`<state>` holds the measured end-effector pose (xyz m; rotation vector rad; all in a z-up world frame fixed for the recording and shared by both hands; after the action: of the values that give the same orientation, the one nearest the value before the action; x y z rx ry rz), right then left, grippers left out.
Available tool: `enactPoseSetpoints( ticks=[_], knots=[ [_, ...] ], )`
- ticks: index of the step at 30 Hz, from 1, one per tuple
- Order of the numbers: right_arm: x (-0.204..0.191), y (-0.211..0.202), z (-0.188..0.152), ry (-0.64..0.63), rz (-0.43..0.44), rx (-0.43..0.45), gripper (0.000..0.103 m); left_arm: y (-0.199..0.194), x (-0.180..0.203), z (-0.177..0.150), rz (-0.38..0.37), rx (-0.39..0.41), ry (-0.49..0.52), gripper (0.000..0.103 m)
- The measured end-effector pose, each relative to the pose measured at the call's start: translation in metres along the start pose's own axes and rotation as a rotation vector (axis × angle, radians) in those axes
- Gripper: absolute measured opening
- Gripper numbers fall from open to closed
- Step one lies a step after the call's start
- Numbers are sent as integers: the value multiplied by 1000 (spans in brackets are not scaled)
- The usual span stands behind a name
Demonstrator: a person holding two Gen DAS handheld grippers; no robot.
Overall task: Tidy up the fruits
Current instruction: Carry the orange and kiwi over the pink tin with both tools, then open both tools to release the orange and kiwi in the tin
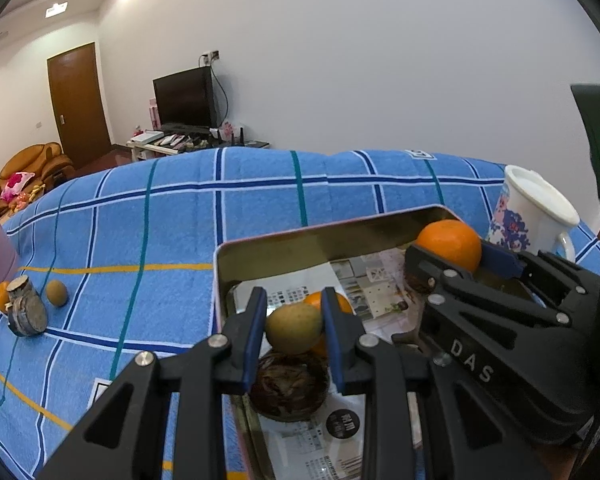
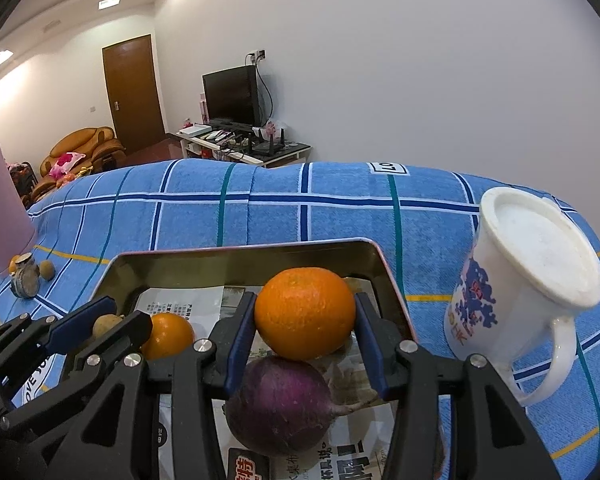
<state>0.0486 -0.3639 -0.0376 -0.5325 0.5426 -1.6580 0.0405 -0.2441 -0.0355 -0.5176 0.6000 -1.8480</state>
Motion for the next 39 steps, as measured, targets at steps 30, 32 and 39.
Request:
enactPoseSetpoints(
  ticks=[30, 32, 39],
  knots=[
    [29, -21, 0, 160, 128, 76, 77, -37, -31, 4, 80, 179, -84, 103],
    [27, -25, 0, 134, 88, 96, 77, -38, -31, 4, 95, 179, -67, 103],
    [27, -56, 3, 131, 33, 268, 77, -41, -37, 5, 110, 187, -73, 103]
  ],
)
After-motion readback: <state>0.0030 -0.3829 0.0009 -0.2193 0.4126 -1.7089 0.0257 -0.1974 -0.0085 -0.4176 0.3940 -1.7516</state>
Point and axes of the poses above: each gripper's, at about its wrist camera, not at the fingertips, and y roughly the way its jaws point, x to its right, z to its top, the point moved 3 cm from there along y, roughly the way its jaws point, and after that the axes turned 5 degrees about -z, right-handed, at the moved point
